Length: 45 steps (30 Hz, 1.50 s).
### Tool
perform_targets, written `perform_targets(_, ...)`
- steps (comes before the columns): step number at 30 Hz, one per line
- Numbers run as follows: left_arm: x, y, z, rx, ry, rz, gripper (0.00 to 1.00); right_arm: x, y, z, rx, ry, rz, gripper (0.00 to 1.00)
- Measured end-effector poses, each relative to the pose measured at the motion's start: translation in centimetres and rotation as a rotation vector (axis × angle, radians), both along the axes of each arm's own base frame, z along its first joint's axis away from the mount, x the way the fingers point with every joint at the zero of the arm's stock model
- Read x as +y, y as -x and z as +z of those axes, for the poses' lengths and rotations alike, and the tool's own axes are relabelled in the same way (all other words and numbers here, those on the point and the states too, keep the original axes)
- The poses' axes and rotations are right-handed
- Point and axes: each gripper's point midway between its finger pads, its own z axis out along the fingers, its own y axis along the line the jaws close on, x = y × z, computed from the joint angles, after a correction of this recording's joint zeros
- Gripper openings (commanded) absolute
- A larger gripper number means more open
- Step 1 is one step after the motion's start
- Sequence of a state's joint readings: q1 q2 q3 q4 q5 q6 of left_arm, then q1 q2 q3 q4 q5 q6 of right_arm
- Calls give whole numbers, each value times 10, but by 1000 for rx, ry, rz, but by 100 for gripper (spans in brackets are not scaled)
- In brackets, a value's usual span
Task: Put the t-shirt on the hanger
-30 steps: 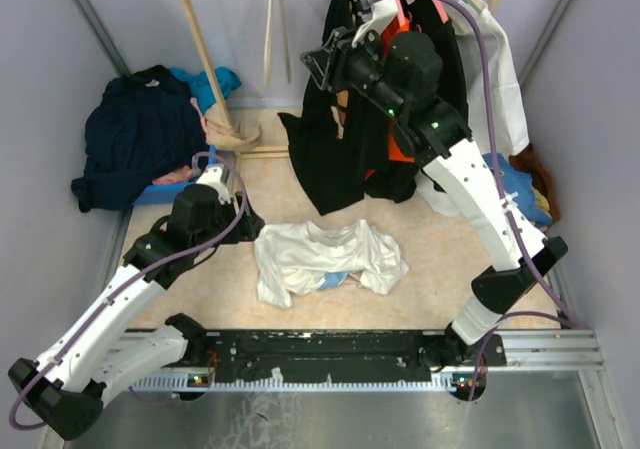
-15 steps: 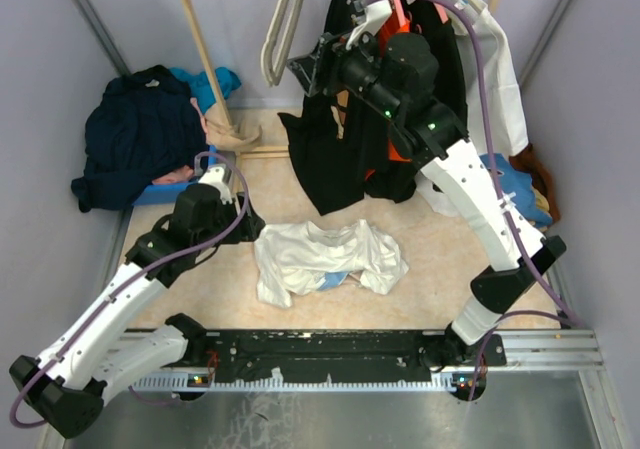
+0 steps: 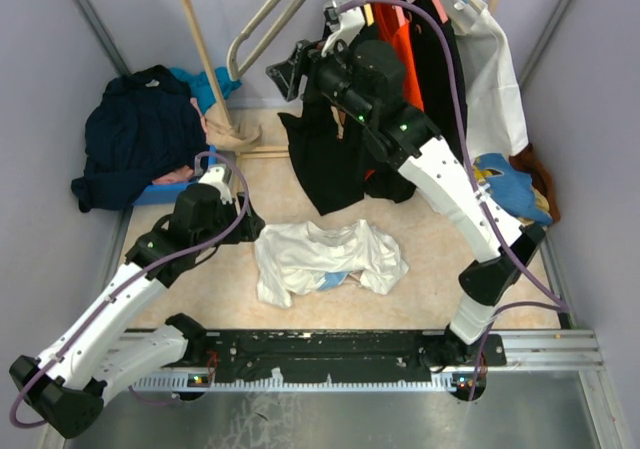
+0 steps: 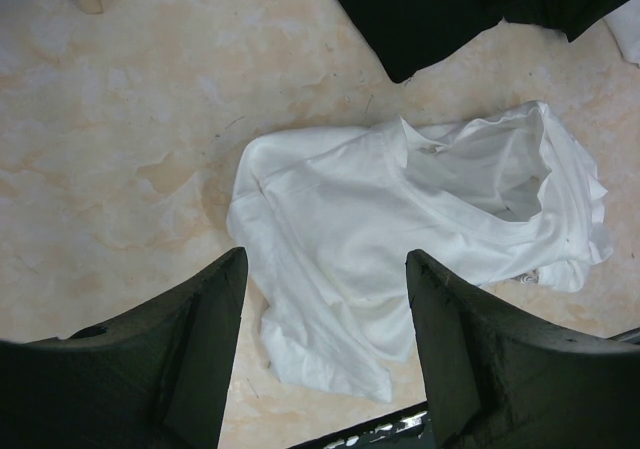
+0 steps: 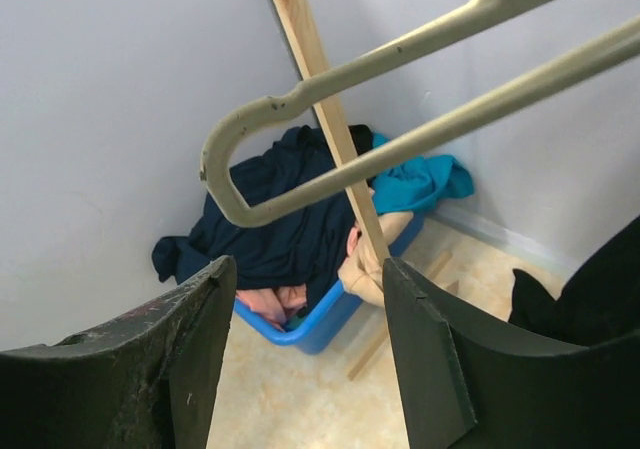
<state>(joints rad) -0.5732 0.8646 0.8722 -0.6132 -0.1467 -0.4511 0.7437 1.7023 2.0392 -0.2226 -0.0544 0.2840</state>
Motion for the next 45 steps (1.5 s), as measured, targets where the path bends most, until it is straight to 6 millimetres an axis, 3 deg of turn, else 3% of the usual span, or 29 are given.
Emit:
perform_targets(15,2,2,4,-14,8,2,71,34,-7,-10,7,-68,84,61)
perform_targets(24,4,5,5,-12,6,3,71,58,-11,-26,21,-76,146,60)
perform_targets(33,5,6,7,-21,9,6,72,72,8,-2,-49,-129,211,60)
perform_targets(38,6,6,7,-23,8,9,72,75,4,15,-78,-155,201,58)
perform_targets(45,6,5,7,-23,7,9,73,82,-6,11,-69,-143,181,42)
